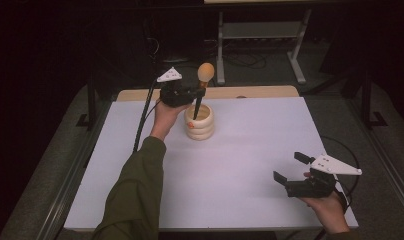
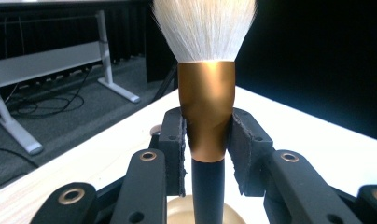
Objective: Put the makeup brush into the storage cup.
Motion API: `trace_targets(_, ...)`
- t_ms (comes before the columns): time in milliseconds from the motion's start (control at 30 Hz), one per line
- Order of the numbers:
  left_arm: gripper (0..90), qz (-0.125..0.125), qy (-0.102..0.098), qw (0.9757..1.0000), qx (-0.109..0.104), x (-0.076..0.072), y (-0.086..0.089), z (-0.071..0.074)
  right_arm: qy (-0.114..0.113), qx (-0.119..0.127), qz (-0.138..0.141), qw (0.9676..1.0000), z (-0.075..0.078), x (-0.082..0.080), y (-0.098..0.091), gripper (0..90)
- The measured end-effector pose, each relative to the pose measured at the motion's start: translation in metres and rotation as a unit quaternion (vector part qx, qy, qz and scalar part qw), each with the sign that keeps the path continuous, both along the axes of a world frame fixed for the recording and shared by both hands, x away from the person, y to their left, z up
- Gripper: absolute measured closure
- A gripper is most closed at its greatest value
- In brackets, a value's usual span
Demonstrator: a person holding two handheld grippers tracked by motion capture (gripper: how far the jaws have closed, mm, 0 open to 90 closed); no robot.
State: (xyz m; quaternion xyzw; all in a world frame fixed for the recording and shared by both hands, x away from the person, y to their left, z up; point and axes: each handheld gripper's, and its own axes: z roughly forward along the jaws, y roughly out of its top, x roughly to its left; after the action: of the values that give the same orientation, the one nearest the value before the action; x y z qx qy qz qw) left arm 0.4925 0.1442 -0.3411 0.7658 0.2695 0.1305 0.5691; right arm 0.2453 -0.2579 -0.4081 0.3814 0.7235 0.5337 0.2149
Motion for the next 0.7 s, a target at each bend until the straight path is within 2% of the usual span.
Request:
trace_targets(100,67.7,0.001,0.008,1.0,-0.002,0.001,0.0,-0.006,0.0,0.0,0.0,1.0,0.0,0.0,0.0,0.0)
trace_targets(200,67.7,0.0,0.015,0.9999,0.007,0.001,-0.001,-0.012,-0.001,0.0,0.0,1.0,0.0,0.0,0.0,0.0)
trace_targets(300,67.7,-0.002,0.012,0.9998,0.014,0.002,0.0,-0.017,-0.001,0.0,0.0,1.0,0.0,0.0,-0.001,0.0)
trace_targets(400,67.7,0.003,0.019,0.9997,0.012,0.002,0.002,-0.022,0.0,0.001,0.0,1.0,0.0,0.0,0.0,0.0)
trace_targets(700,67.6,0.005,0.031,0.9994,0.016,0.002,0.004,-0.029,-0.001,-0.001,0.0,1.0,0.0,0.001,0.001,0.0)
